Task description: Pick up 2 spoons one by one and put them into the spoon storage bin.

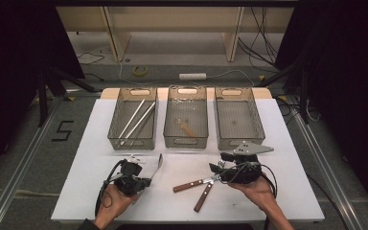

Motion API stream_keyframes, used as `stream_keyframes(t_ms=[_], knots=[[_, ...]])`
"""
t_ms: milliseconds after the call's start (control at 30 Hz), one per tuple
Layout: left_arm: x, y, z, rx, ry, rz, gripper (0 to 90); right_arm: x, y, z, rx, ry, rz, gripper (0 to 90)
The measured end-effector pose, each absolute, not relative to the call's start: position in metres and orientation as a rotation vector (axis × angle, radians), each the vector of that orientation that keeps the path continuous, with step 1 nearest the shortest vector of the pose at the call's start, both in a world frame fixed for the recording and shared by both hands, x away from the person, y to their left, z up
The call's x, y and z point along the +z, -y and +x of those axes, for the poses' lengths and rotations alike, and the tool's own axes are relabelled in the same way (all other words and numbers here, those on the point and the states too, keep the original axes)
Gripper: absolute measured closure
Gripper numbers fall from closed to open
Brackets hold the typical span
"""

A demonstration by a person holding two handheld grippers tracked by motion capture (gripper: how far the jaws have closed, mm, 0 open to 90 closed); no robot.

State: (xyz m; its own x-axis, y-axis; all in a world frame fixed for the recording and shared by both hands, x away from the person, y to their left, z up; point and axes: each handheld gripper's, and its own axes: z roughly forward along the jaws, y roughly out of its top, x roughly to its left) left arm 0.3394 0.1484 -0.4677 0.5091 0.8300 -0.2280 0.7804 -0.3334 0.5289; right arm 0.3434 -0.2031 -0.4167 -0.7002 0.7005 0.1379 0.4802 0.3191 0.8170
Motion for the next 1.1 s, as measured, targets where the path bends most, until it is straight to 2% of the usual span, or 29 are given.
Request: stream_keyframes(t_ms=[600, 1100], knots=[[-0.440, -0.151, 0.337, 0.191, -1.194, 2.090, 89.1, -0.415, 0.204, 0.338, 1.350, -2.334, 1.057, 37.0], [-0.421, -0.150, 0.357, 0.234, -1.154, 2.040, 89.1, -0.418, 0.205, 0.334, 1.351, -2.338, 1.068, 32.8]])
